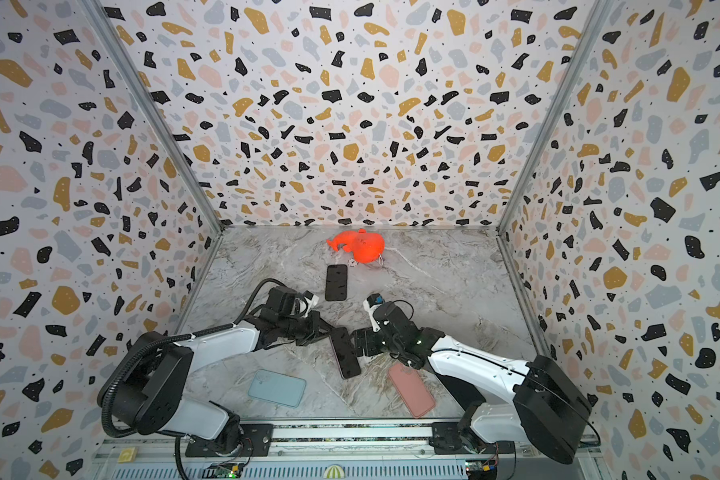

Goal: Put the phone into the phone case
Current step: 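Lift the pink-edged phone upright with both grippers holding its edges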

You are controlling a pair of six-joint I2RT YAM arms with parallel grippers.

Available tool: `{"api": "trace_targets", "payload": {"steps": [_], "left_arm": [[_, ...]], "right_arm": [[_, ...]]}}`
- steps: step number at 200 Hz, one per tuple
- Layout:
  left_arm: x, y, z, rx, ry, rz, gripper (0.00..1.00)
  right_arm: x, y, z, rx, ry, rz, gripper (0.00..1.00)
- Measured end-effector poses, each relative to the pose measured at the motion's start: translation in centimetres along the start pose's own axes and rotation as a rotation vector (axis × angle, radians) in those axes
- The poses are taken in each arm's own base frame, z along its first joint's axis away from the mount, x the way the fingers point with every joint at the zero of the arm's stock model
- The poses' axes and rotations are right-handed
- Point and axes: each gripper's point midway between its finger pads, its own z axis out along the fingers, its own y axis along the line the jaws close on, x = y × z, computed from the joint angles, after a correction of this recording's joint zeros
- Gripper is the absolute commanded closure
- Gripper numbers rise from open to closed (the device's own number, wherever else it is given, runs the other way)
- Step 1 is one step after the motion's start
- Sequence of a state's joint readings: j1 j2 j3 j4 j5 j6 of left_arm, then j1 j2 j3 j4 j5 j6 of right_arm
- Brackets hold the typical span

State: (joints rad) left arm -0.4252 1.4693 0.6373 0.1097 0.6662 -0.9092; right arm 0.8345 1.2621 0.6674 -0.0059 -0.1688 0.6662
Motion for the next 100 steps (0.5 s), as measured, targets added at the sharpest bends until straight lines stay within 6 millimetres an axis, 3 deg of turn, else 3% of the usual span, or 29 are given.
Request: {"api": "trace_targets", "payload": {"steps": [45, 68, 100], "left_arm": [[-3.8, -3.3, -1.6, 0.102, -0.171, -0.038, 1.00], [-5.1, -4.7, -2.2, 0.175, -0.238, -0.074, 1.00], [-5.8, -5.1, -3.1, 0.232, -0.313, -0.140, 1.00]], "right_arm": [[-0.2, -3.2, -0.9, -0.060, -0.034, 0.244, 0.16], [-0.2, -3.3, -1.2, -0.127, -0.048, 0.344, 0.16], [-0.7, -2.5, -1.4, -0.217, -0.048, 0.450, 0.17]]}}
